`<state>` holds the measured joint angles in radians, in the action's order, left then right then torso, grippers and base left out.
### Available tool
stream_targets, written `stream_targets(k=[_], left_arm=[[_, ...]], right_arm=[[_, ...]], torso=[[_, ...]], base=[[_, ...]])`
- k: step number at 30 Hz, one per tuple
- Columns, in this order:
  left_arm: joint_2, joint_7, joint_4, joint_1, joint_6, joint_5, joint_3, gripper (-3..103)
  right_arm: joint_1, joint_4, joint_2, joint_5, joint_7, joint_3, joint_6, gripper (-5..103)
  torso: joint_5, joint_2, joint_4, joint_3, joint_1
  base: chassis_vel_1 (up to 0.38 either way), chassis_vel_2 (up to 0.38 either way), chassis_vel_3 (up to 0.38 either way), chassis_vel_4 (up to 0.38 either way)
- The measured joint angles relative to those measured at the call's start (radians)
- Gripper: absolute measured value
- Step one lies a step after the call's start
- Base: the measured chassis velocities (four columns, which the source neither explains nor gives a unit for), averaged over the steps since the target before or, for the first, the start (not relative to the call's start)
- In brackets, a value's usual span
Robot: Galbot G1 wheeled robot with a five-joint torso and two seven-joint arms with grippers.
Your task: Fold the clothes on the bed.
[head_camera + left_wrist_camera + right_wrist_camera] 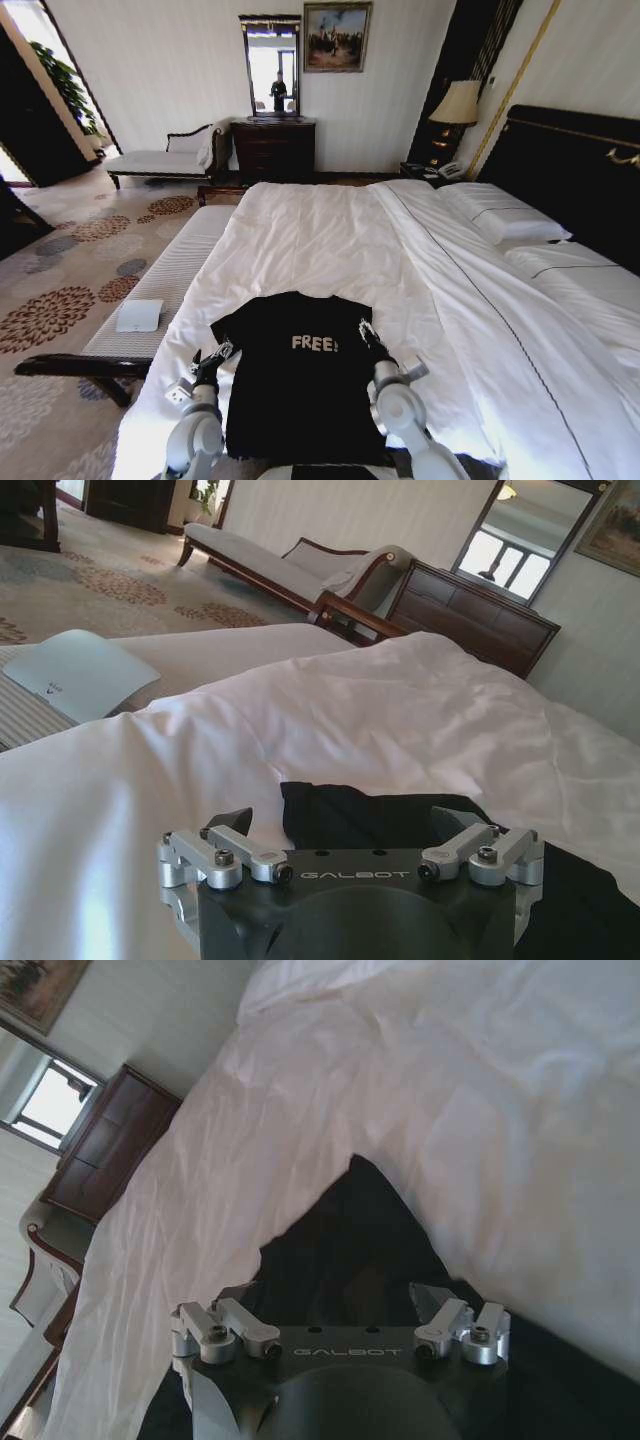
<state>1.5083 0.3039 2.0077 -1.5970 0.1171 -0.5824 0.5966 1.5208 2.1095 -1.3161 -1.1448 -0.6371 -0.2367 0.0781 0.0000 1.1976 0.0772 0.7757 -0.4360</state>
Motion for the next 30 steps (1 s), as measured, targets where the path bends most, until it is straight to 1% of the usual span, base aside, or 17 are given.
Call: stream_targets(k=[3,11,16,19,20,21,23,24,25,26,27,30], left_arm=[[0.000,0.000,0.001,-0.004,-0.003,-0.001,-0.001,100],[0.002,-0.001,0.009,-0.018,-0.010,0.001,-0.003,100],[0.001,-0.002,0.010,-0.031,-0.018,0.005,-0.002,100],[0.001,-0.002,0.011,-0.032,-0.019,0.005,-0.001,100],[0.000,-0.003,0.013,-0.033,-0.019,0.005,0.001,100],[0.000,-0.003,0.013,-0.034,-0.019,0.005,0.002,100],[0.000,-0.003,0.013,-0.034,-0.020,0.005,0.002,100],[0.000,-0.003,0.013,-0.036,-0.022,0.005,0.003,100],[0.000,-0.003,0.013,-0.038,-0.023,0.005,0.003,100],[0.000,-0.003,0.013,-0.039,-0.025,0.005,0.002,100],[0.000,-0.003,0.013,-0.039,-0.025,0.005,0.002,100],[0.001,-0.003,0.013,-0.040,-0.027,0.006,0.000,100]], right_arm=[[0.043,0.017,-0.024,0.010,-0.003,0.012,-0.001,97],[0.048,-0.016,-0.048,0.019,0.012,0.022,0.004,100],[-0.004,-0.146,-0.065,0.039,0.056,0.020,0.027,100],[-0.010,-0.158,-0.066,0.042,0.063,0.019,0.031,100],[-0.015,-0.165,-0.066,0.043,0.070,0.018,0.035,99],[-0.016,-0.165,-0.067,0.043,0.072,0.018,0.036,94],[-0.016,-0.165,-0.068,0.043,0.076,0.018,0.039,94],[-0.016,-0.165,-0.070,0.044,0.080,0.020,0.043,83],[-0.016,-0.165,-0.074,0.047,0.082,0.022,0.047,83],[-0.016,-0.166,-0.079,0.053,0.084,0.025,0.054,78],[-0.016,-0.166,-0.079,0.053,0.084,0.025,0.054,78],[-0.020,-0.177,-0.089,0.067,0.086,0.027,0.065,61]], torso=[[-0.0001,0.000,0.0000,0.000,0.000],[-0.0001,0.000,-0.0001,0.000,0.000],[0.0000,0.000,-0.0003,0.000,0.000],[0.0000,0.000,-0.0003,0.000,0.000],[0.0001,0.000,-0.0002,0.000,0.000],[0.0000,0.000,-0.0002,0.000,0.000],[0.0000,0.000,-0.0002,0.000,0.000],[-0.0001,0.000,-0.0001,0.000,0.000],[-0.0001,0.000,-0.0002,0.000,0.000],[-0.0001,0.000,-0.0002,0.000,0.000],[-0.0001,0.000,-0.0002,0.000,0.000],[0.0000,0.000,-0.0001,0.000,0.000]], base=[[0.000,0.000,0.000,0.000],[0.000,0.000,0.000,0.000],[0.000,0.000,0.000,0.000],[0.000,0.000,0.000,0.000],[0.000,0.000,0.000,0.000],[0.000,0.000,0.000,0.000],[0.000,0.000,0.000,0.000],[0.000,0.000,0.000,0.000],[0.000,0.000,0.000,0.000],[0.000,0.000,0.000,0.000],[0.000,0.000,0.000,0.000],[0.000,0.000,0.000,0.000]])
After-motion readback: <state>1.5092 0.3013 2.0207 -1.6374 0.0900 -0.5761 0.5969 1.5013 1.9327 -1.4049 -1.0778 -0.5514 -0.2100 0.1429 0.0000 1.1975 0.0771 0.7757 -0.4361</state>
